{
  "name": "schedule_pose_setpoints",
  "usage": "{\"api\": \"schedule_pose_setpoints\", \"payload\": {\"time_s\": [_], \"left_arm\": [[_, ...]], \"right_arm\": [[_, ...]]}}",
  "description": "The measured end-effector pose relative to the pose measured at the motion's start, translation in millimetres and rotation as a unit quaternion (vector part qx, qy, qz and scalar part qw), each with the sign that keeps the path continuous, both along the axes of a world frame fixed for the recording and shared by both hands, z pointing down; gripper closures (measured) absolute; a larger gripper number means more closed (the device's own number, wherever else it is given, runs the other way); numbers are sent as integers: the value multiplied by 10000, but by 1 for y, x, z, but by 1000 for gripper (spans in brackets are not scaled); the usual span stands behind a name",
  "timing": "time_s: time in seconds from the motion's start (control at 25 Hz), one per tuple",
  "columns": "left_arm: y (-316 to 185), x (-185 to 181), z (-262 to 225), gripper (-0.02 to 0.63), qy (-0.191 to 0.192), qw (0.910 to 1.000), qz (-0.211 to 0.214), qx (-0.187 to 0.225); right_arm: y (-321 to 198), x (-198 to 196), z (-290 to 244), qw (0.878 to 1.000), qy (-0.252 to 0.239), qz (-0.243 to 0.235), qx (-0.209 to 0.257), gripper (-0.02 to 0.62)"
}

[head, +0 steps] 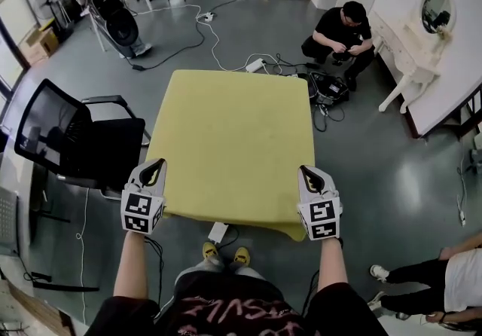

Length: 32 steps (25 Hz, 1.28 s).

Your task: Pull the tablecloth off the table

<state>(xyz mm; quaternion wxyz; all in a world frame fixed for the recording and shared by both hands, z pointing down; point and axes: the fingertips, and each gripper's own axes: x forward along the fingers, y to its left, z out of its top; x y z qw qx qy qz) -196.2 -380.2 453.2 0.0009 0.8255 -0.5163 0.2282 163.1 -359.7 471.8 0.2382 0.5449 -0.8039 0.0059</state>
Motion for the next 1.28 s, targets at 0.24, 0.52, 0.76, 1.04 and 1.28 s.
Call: {"api": "schedule_pose_setpoints", "payload": {"time_s": [0.24,0.52,0.76,1.04,1.28], "left_arm": [[-24,-3,4,600,83,9996,254,-47],[-34,-12,2,600,21,9976,687,-72],[-45,-19,12,600,-302,9932,1107,-186],[-80,-12,36,600,-637,9871,1403,-438],[-126,11,69,598,-997,9808,1511,-731]], "right_arm": [[-8,-16,-6,10000,69,69,-3,583],[-2,-36,-9,9993,333,129,-98,581],[-2,-52,3,9978,591,-52,-296,573],[-38,-42,28,9942,859,-352,-537,561],[-89,-23,63,9862,1169,-817,-836,525]]}}
